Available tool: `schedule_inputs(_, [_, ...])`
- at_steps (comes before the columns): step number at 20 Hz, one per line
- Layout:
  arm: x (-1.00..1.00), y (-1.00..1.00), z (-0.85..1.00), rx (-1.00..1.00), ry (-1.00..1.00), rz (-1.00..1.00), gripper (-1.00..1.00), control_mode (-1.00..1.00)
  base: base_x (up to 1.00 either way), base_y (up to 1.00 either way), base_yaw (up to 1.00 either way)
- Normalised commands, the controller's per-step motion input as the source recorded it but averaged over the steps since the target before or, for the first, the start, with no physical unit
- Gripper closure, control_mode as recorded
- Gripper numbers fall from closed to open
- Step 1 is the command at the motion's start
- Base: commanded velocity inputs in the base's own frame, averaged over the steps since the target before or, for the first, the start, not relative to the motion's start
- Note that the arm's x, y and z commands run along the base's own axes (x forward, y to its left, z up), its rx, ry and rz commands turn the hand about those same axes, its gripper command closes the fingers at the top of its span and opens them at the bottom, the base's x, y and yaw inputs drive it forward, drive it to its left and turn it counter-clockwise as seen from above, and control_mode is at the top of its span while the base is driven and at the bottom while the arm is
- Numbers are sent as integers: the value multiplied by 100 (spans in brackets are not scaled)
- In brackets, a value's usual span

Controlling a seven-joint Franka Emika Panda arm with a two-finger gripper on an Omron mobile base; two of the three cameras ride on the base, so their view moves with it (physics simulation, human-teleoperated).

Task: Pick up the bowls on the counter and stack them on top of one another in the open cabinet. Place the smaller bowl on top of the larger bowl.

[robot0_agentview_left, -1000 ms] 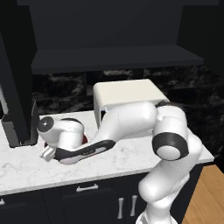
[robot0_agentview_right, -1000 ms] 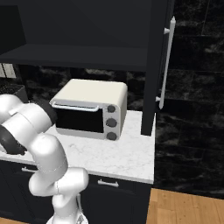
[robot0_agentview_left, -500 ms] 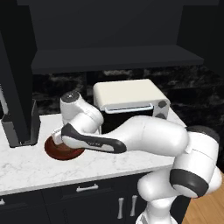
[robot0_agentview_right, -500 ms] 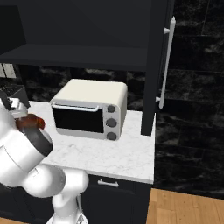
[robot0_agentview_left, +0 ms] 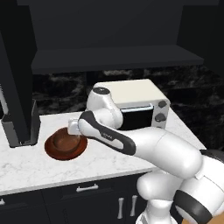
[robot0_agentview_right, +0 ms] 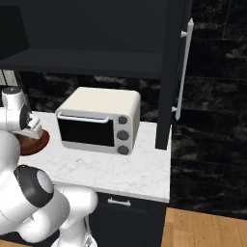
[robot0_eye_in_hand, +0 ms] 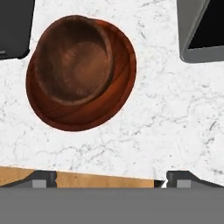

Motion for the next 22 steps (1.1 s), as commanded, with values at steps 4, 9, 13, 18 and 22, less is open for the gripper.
schedule_inputs(4, [5,-33,-1,0,7,-31,-100,-100,0,0,0])
schedule_inputs(9, [14,-27,0,7,6,-9,-100,-100,0,0,0])
schedule_inputs(13, [4,-22,-20,20,4,0,-100,-100,0,0,0])
schedule_inputs(18, [17,-2,-38,12,0,0,-100,-100,0,0,0])
schedule_inputs(22, [29,0,-35,3,0,0,-100,-100,0,0,0])
